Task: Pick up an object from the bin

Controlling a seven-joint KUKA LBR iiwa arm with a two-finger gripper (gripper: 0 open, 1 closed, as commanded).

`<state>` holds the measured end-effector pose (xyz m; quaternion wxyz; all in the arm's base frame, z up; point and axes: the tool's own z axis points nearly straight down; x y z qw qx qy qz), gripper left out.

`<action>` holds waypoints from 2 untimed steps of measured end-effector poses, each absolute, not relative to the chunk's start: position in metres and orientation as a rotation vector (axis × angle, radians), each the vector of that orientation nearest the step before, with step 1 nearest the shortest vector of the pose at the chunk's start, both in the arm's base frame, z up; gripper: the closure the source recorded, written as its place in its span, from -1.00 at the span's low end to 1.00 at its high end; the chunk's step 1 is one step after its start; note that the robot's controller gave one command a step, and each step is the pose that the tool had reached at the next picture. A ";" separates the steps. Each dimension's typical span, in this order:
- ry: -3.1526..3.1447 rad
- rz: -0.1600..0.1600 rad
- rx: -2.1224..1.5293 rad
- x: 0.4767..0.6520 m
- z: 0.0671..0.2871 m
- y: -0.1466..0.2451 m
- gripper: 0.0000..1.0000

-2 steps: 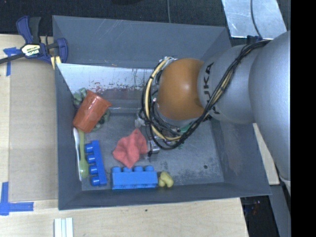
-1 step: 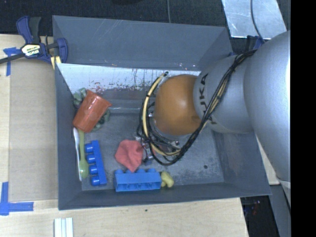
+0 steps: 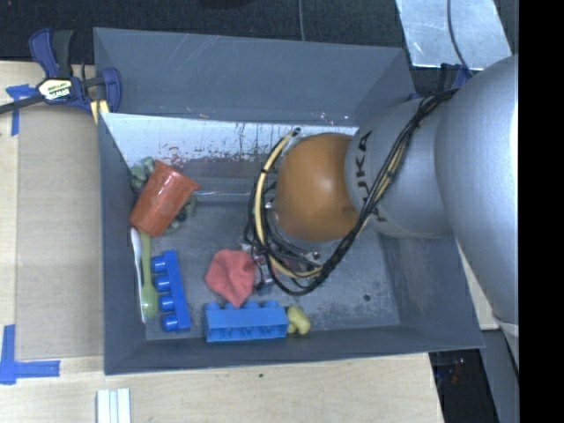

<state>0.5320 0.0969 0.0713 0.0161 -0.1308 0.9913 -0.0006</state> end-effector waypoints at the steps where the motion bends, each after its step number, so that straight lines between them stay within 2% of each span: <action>1: 3.091 -0.004 -0.407 0.528 0.128 0.100 1.00; 2: 3.067 -0.005 -0.559 0.538 0.210 0.092 1.00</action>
Offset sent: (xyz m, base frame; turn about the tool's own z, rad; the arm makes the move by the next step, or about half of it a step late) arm 0.0121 -0.0122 0.1890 -0.1713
